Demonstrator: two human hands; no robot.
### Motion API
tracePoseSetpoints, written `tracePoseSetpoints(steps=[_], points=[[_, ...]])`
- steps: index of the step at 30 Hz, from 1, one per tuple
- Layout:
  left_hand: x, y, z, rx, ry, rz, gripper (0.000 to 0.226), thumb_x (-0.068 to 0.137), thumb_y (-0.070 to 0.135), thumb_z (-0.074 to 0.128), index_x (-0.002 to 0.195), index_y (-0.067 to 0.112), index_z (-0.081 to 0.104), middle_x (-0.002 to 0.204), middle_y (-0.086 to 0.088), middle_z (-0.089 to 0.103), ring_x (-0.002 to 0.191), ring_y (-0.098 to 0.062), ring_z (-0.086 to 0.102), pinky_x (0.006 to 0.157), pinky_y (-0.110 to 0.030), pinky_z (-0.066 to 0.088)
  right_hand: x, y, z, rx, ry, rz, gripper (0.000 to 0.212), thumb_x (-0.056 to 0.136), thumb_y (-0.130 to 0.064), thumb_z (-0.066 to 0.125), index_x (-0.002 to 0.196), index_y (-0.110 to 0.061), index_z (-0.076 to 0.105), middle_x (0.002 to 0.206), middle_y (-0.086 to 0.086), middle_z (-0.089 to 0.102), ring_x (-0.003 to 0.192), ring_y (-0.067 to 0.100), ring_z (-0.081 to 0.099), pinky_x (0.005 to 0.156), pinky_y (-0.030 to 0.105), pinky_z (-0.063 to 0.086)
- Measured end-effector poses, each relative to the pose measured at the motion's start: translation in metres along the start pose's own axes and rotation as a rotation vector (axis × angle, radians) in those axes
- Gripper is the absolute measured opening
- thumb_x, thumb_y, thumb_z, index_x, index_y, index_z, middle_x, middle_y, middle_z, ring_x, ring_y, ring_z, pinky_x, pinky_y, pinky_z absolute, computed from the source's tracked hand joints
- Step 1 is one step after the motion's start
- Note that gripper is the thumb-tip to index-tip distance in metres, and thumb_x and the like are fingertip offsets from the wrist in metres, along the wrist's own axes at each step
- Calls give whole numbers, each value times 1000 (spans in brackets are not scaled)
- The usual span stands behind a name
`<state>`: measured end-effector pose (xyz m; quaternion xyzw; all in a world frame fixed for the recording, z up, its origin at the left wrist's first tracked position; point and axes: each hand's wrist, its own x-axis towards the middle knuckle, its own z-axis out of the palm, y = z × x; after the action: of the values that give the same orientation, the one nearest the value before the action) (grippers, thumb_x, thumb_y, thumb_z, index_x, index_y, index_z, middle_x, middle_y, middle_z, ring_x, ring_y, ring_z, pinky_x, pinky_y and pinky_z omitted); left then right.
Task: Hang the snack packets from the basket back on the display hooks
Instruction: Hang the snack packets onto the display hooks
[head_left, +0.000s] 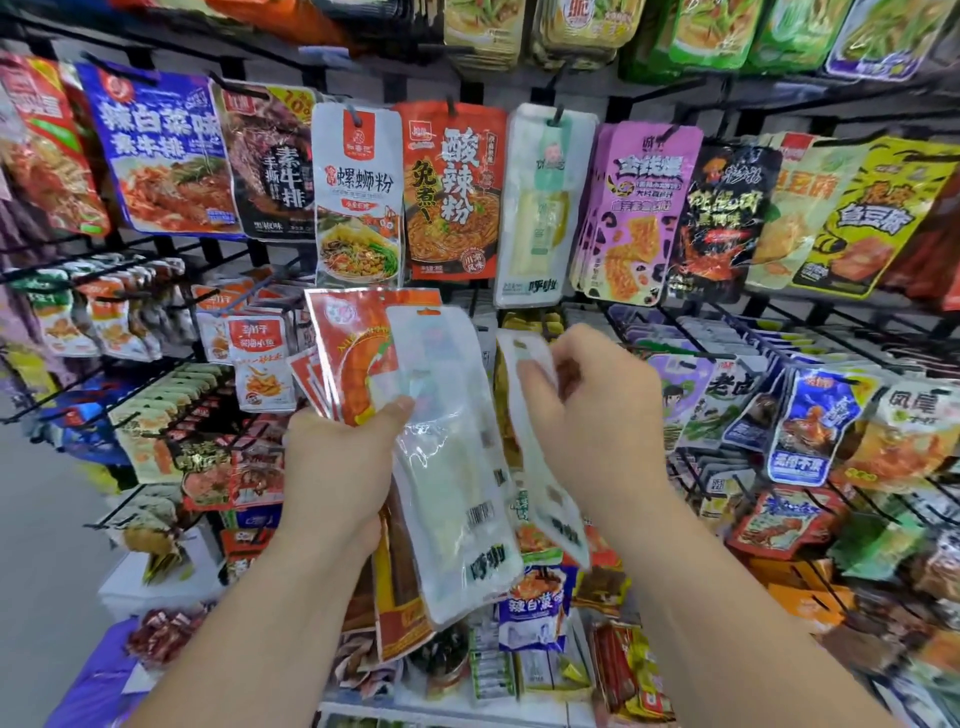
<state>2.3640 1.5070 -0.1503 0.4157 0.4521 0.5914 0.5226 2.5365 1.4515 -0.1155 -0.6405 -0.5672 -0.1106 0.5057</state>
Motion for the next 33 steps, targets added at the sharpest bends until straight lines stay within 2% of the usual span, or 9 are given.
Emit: tracePoseSetpoints(steps=[2, 7, 11, 16, 19, 21, 25, 29, 33], points=[[-5, 2, 4, -29, -27, -18, 27, 88, 8, 81, 92, -15, 68, 79, -14, 69, 67, -27, 67, 65, -39, 60, -14, -5, 16, 124, -125, 44, 34, 88, -23, 79, 65, -26, 53, 57, -14, 49, 57, 5, 48, 56, 22, 35], [-17, 7, 8, -37, -76, -30, 5, 89, 0, 77, 89, 5, 77, 73, -3, 78, 60, -16, 74, 49, -24, 55, -35, 4, 29, 318, -205, 31, 36, 87, -55, 65, 72, -23, 72, 65, -10, 61, 67, 6, 58, 61, 22, 45], [-14, 8, 6, -71, -73, -59, 6, 88, 3, 80, 90, -1, 77, 81, -12, 79, 65, -25, 75, 58, -33, 61, -35, 14, 26, 290, -225, -49, 14, 90, -23, 78, 103, -19, 78, 92, -13, 63, 86, 2, 60, 75, 13, 45], [-15, 15, 10, -89, -79, -79, 3, 89, 2, 78, 91, 1, 76, 84, -9, 80, 70, -24, 77, 62, -34, 63, -21, 17, 14, 107, -282, 273, 69, 70, -68, 79, 129, -42, 55, 117, -22, 53, 108, -2, 52, 91, 17, 44], [-10, 16, 11, -79, -75, -63, 9, 87, 3, 80, 96, 2, 77, 95, -13, 80, 89, -33, 78, 86, -47, 62, -15, 22, 10, 118, -338, 379, 35, 79, -68, 73, 96, -39, 63, 89, -20, 65, 78, -8, 59, 62, 11, 41], [-7, 16, 11, -76, -69, -61, 12, 87, 5, 81, 95, -1, 77, 102, -21, 78, 89, -32, 75, 93, -53, 60, -8, 26, 9, 93, -302, 353, 37, 82, -63, 73, 80, -28, 62, 71, -10, 61, 64, 0, 56, 51, 19, 37], [4, 13, 6, -45, -35, -62, 28, 85, 14, 85, 99, -7, 73, 107, -29, 73, 92, -38, 73, 98, -58, 55, 18, 29, -1, 81, -206, 340, 44, 89, -50, 74, 75, -16, 51, 65, -3, 46, 57, 13, 41, 53, 33, 29], [15, 13, 5, -83, -8, -76, 23, 87, 13, 83, 99, -5, 74, 99, -22, 76, 96, -41, 72, 94, -46, 55, 58, 24, -13, 207, -42, 285, 44, 93, -47, 72, 73, -14, 49, 66, -1, 46, 54, 12, 38, 53, 30, 32], [19, 19, 8, -101, -10, -73, 17, 88, 10, 81, 101, 0, 75, 105, -20, 77, 100, -41, 72, 102, -60, 53, 105, 4, -17, 291, 130, 229, 55, 93, -49, 70, 71, -5, 46, 67, 3, 41, 60, 17, 34, 57, 34, 28]])
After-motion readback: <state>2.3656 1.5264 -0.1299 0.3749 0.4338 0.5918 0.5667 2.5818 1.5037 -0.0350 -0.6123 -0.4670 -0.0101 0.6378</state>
